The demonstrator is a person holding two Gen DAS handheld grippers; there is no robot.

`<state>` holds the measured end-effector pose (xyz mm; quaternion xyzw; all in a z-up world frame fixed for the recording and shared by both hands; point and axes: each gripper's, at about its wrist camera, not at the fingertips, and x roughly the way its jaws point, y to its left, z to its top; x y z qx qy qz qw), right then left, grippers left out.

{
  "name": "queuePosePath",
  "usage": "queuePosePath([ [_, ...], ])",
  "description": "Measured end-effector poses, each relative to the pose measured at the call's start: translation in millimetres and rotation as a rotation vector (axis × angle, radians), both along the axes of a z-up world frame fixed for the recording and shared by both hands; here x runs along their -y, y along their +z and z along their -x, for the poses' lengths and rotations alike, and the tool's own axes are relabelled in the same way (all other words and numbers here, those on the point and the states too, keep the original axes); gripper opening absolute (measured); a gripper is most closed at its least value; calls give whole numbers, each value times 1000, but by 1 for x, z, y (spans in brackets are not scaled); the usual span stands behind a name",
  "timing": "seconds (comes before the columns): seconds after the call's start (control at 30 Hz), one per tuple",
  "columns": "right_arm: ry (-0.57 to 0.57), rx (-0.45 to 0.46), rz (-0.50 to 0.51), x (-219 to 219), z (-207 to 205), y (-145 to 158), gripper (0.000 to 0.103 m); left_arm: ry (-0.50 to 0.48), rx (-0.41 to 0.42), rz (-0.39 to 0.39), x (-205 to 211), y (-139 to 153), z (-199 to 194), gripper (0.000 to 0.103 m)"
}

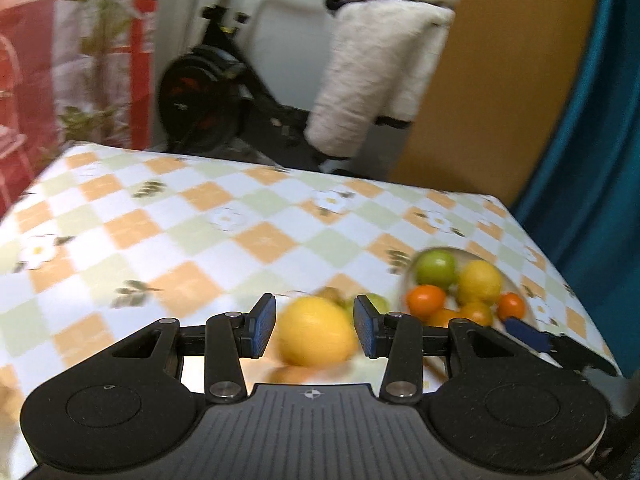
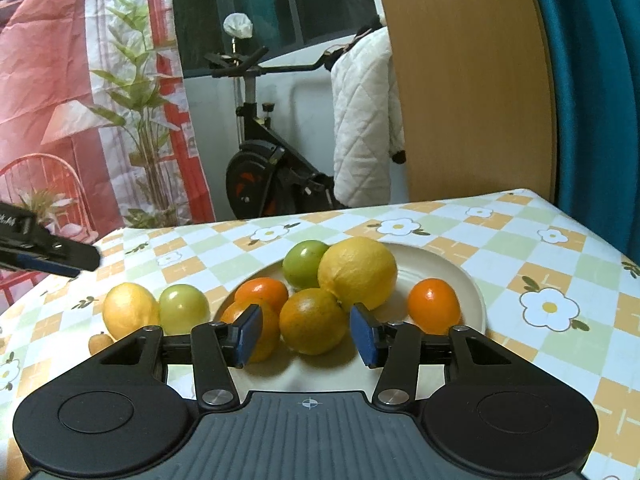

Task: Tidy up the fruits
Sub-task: 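Raise the left tool and move it toward the yellow lemon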

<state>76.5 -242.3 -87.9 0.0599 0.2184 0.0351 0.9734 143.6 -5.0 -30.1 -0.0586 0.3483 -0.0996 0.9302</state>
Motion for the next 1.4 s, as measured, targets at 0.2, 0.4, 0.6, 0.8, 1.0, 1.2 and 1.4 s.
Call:
queuePosePath([
  [0.2, 27, 24, 1, -14, -3, 26, 45, 56, 58, 38, -28, 21, 0, 45],
  [0.4, 69, 61, 38, -34, -14, 62, 45, 69, 137, 77, -35, 47, -5, 45],
  [0.6, 109, 85, 77, -58, -31, 91, 45, 64, 198, 69, -42, 68, -10, 45],
  [0.8, 146, 93, 95, -81, -50, 106, 45, 43, 223, 11, -51, 84, -15, 45],
  [1.0, 223, 44, 74, -96, -56, 98, 45, -2, 182, -5, -46, 67, -18, 45],
  [1.2, 250, -38, 27, -99, -70, 85, 46, 20, 135, -22, -42, 42, -22, 46],
  [1.4, 279, -108, 21, -103, -74, 70, 46, 4, 71, -29, -40, 24, -24, 46],
])
